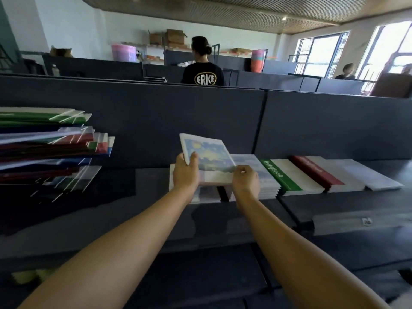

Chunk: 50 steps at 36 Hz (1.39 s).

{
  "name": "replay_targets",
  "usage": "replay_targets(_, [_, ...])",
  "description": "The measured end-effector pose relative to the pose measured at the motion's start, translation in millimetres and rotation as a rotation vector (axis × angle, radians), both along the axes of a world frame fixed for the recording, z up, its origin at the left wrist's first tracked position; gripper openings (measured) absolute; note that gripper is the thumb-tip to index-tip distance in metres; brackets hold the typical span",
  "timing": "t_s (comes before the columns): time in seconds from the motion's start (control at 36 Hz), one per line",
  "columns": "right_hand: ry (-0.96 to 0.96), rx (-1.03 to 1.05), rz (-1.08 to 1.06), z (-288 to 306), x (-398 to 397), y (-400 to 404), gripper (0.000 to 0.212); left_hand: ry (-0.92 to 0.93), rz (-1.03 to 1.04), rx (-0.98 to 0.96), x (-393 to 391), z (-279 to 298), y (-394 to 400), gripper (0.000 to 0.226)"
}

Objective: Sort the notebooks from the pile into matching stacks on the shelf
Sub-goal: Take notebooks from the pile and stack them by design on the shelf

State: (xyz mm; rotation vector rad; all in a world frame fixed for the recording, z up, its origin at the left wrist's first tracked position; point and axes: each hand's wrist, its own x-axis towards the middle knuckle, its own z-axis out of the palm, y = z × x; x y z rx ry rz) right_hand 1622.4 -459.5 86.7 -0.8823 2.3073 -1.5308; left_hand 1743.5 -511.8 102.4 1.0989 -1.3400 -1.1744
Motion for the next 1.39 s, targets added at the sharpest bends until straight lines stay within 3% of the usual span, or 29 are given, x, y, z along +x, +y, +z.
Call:
replay_targets(0.25, [0.058, -0.053, -0.163, 4, -53, 39, 0.021, -0.071, -0.104, -0.207, -71, -1, 25, 0.034])
replay_targets(0.53, [0.134, -0.031, -0.304, 7, -162, 109, 0.024, -0.078, -0.24, -0.179, -187, -5, 81, 0.036])
replay_targets(0.81, [0.138, -0.109, -0.37, 11, -313, 212, 0.022, 0.011, -0.345, -0.083, -338, 3, 182, 0.059])
replay_targets(1.14, [-0.108, -0.247, -0.414, -14, -481, 275, 0.009, -0.041, -0.482, -0.073, -485, -8, 248, 0.061])
replay_targets(1.22, [-0.15, -0.254, -0.464, -13, -509, 286, 0.027, -0.11, -0.57, 0.006, -522, -16, 250, 0.068])
replay_targets(1.39, [-0.111, -0.253, -0.518, -20, -577, 289, 0.04, -0.208, -0.603, -0.006, -585, -29, 245, 0.048])
